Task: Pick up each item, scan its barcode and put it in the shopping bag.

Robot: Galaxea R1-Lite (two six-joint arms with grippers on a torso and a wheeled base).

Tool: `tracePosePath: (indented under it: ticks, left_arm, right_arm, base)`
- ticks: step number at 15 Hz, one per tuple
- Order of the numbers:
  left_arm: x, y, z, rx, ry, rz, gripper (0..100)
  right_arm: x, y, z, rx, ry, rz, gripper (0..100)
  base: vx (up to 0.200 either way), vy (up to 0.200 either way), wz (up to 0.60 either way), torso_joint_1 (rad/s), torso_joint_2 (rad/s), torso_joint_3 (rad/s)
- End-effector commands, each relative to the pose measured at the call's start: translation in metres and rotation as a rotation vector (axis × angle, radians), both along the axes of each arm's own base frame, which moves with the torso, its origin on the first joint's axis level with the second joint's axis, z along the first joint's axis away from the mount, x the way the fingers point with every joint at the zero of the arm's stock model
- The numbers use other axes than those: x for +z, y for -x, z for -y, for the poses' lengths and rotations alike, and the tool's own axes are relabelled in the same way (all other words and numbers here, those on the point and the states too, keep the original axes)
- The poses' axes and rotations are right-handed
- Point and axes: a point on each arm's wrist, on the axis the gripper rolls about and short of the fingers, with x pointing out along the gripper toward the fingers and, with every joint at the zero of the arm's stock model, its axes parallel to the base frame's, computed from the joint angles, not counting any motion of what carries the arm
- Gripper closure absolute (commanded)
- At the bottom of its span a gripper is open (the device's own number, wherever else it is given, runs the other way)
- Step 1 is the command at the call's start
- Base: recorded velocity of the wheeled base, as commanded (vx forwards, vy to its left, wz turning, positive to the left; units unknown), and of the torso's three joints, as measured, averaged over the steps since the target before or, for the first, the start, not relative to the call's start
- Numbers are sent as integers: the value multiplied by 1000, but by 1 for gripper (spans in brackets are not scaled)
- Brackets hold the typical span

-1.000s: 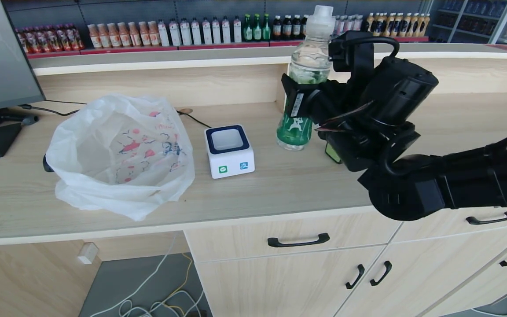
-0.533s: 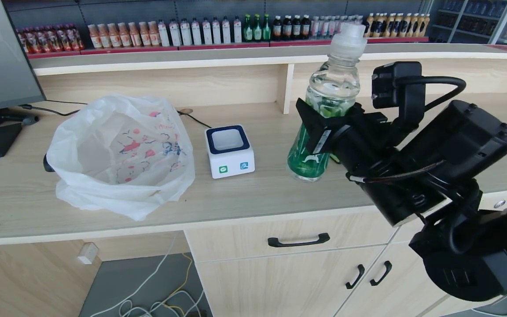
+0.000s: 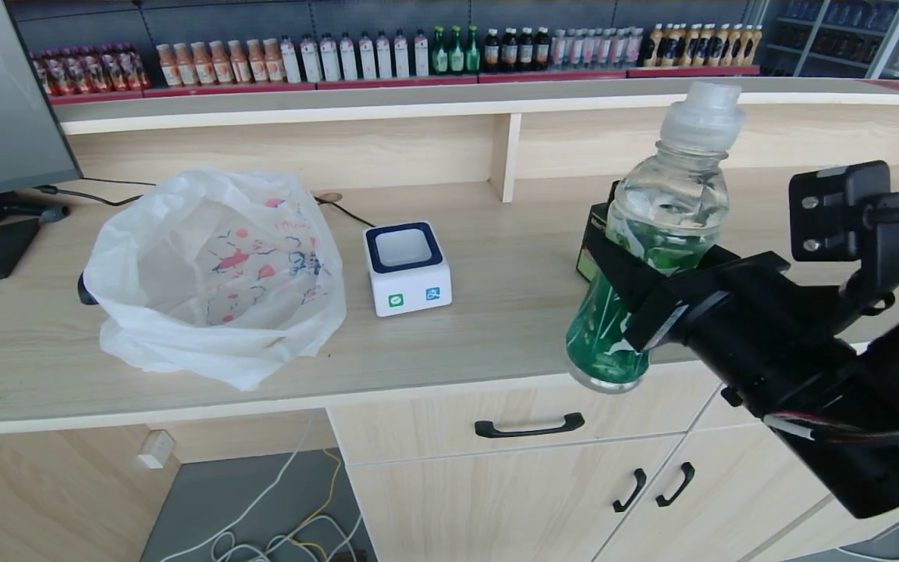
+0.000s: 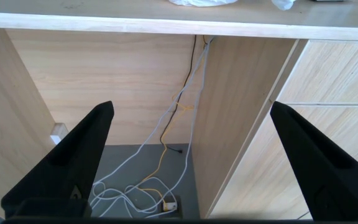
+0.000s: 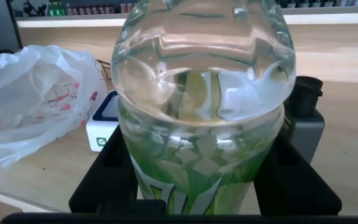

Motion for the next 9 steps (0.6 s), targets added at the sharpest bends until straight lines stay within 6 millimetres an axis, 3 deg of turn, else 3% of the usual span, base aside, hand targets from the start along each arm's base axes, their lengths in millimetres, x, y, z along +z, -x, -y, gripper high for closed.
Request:
tracePosePath:
  ticks: [1,5,9]
  left_arm:
    - [0,0,0,0,0,0,0]
    - [0,0,0,0,1,0,0]
    - [0,0,0,0,0,0,0]
  right_arm:
    - [-6,37,34,2,8,-6,100]
    - [-22,76,47,75,127,25,100]
    - [-21,101,28,180,340,174,100]
  base:
    - [0,0,0,0,0,0]
    - [0,0,0,0,0,0]
    - [0,0,0,0,0,0]
